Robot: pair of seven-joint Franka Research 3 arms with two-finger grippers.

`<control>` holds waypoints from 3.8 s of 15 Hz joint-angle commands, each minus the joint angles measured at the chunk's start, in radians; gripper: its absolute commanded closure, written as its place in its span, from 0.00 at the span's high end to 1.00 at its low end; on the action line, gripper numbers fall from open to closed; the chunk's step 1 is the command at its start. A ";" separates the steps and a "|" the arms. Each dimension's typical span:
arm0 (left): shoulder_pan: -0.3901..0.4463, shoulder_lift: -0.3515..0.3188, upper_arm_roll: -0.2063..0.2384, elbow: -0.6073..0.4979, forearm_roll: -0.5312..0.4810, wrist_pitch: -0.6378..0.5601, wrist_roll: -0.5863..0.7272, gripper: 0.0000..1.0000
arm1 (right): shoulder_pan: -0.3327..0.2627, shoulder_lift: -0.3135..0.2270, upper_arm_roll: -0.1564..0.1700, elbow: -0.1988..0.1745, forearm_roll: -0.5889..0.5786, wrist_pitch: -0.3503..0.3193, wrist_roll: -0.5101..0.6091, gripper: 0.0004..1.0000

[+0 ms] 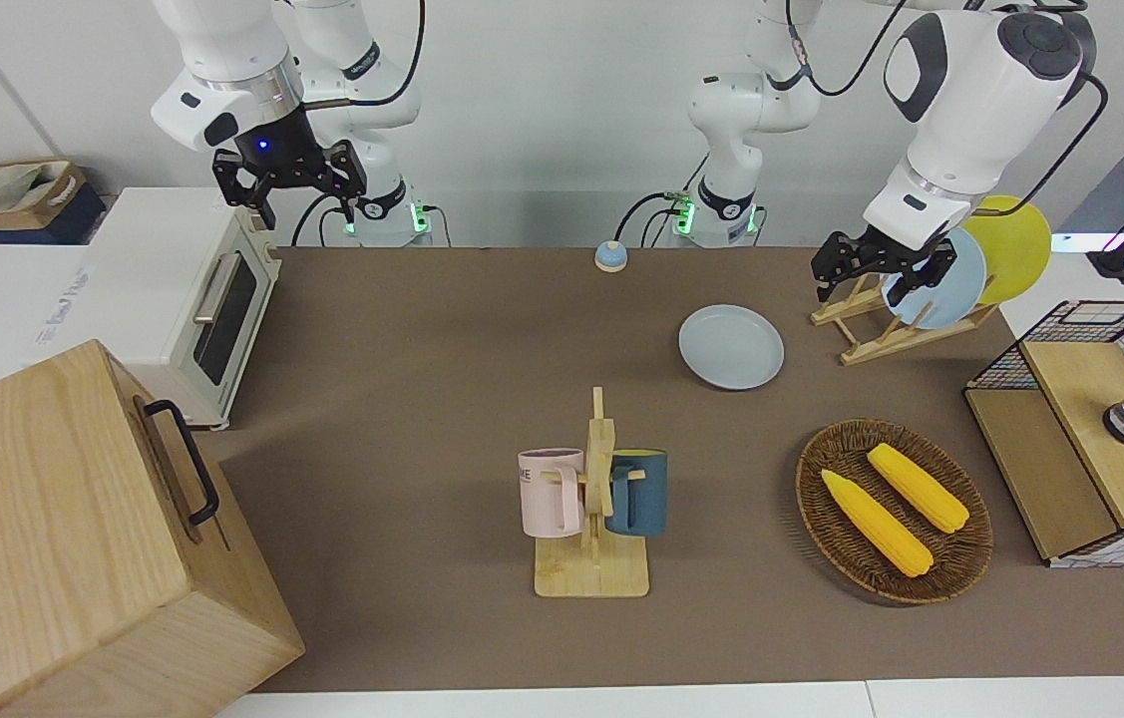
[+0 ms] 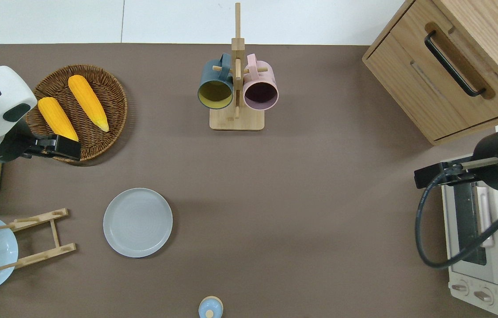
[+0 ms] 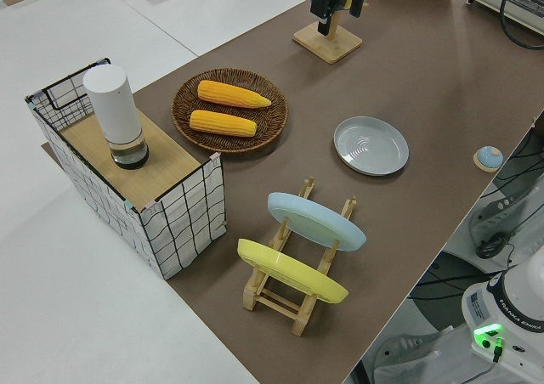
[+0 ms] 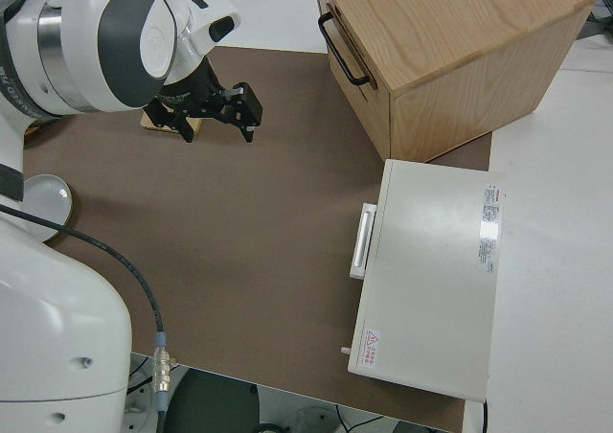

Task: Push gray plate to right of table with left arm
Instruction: 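Move the left gripper down beside the gray plate's edge nearest the robot, then lower the left gripper against the gray plate's rim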

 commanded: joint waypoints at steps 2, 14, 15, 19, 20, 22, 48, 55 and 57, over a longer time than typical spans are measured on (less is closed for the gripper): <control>-0.005 -0.008 0.005 0.007 0.015 -0.031 0.000 0.99 | -0.011 -0.008 0.004 0.001 0.008 -0.012 -0.003 0.98; 0.001 -0.109 0.012 -0.173 0.015 -0.019 -0.101 0.99 | -0.011 -0.008 0.006 -0.001 0.010 -0.012 -0.003 0.98; 0.001 -0.133 0.012 -0.224 0.013 0.009 -0.101 0.99 | -0.011 -0.008 0.006 -0.001 0.008 -0.012 -0.003 0.98; 0.001 -0.253 0.013 -0.475 0.012 0.173 -0.101 0.99 | -0.011 -0.008 0.004 0.001 0.008 -0.012 -0.003 0.98; 0.001 -0.288 0.013 -0.549 0.012 0.226 -0.101 0.99 | -0.011 -0.008 0.006 -0.001 0.008 -0.012 -0.003 0.98; 0.001 -0.345 0.013 -0.691 0.012 0.343 -0.101 0.99 | -0.011 -0.008 0.006 -0.001 0.008 -0.012 -0.001 0.98; 0.026 -0.243 0.013 -1.094 0.010 0.891 -0.094 0.08 | -0.011 -0.008 0.006 -0.001 0.008 -0.012 -0.003 0.98; 0.000 -0.210 -0.011 -1.077 -0.083 0.913 -0.101 0.00 | -0.011 -0.008 0.006 -0.001 0.008 -0.012 -0.003 0.98; -0.040 -0.201 -0.016 -1.068 -0.124 0.916 -0.105 0.00 | -0.011 -0.008 0.006 -0.001 0.008 -0.012 -0.003 0.98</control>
